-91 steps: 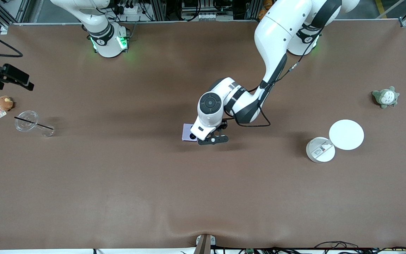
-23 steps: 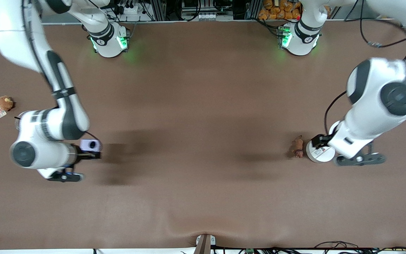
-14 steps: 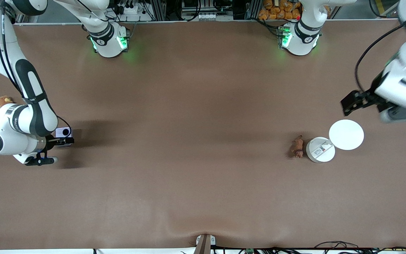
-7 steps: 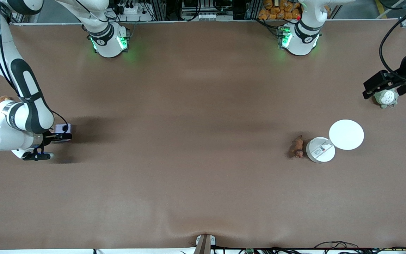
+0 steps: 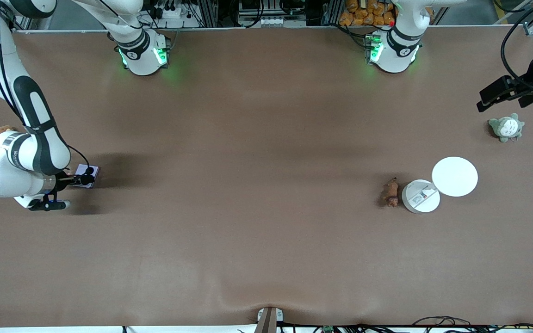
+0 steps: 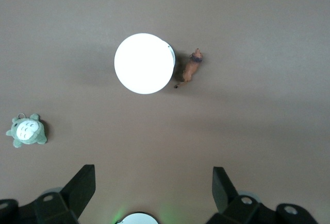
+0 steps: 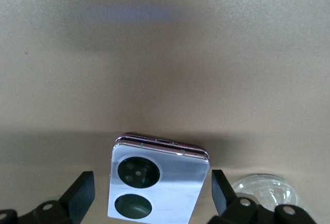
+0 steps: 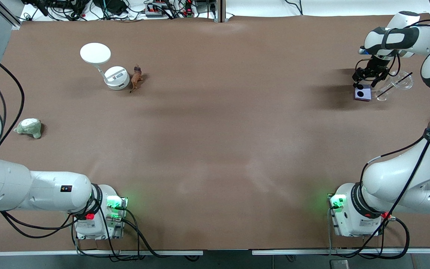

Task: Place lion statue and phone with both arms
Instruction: 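Lower the phone near the glass cup while the left gripper withdraws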

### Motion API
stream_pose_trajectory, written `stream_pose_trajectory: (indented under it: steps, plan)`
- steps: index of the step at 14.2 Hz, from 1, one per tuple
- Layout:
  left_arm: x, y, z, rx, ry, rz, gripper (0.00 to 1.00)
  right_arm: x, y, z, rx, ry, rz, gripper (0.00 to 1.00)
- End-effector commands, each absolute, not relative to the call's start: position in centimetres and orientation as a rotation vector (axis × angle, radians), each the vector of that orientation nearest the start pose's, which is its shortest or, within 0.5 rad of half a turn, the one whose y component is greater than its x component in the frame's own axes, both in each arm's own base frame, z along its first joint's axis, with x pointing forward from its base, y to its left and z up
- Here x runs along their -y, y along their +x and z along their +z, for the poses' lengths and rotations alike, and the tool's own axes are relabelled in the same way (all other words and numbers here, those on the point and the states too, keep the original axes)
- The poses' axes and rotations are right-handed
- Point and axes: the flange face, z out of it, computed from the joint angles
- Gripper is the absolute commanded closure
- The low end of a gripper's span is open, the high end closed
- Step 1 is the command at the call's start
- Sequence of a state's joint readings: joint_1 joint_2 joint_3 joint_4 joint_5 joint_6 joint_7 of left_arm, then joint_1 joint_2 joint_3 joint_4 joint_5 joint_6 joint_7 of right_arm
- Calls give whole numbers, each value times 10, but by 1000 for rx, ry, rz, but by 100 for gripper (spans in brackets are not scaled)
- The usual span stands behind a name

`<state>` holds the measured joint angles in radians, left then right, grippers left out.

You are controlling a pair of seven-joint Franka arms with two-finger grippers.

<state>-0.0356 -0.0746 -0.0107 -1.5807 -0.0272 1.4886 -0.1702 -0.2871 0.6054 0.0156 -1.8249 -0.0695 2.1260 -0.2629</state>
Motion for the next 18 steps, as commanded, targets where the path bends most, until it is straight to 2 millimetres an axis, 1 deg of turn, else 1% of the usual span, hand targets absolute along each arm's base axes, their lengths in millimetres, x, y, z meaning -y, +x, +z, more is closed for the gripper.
stream_pose_trajectory:
  steps: [1, 3, 6, 11, 13, 14, 15, 16, 18]
  plan:
    - [38, 507, 652, 147, -3169, 35, 0, 167, 590, 196, 80, -3084, 445, 0]
    - [39, 503, 647, 139, -3158, 45, 0, 166, 595, 200, 85, -3088, 428, 0]
    - [47, 501, 648, 139, -3104, 31, 0, 160, 608, 213, 103, -3101, 383, 0]
    - [46, 499, 651, 149, -3101, 35, 0, 117, 638, 237, 183, -3120, 293, 0]
    - [45, 503, 649, 151, -3099, 44, 0, 101, 641, 239, 211, -3114, 292, 0]
    - [45, 504, 650, 154, -3098, 37, 0, 98, 642, 241, 212, -3113, 289, 0]
    - [45, 507, 649, 151, -3098, 39, 0, 92, 644, 243, 198, -3108, 280, 0]
    - [45, 508, 653, 151, -3099, 27, 0, 89, 644, 244, 184, -3107, 287, 0]
    - [45, 508, 653, 147, -3099, 27, 0, 77, 647, 249, 153, -3111, 282, 0]
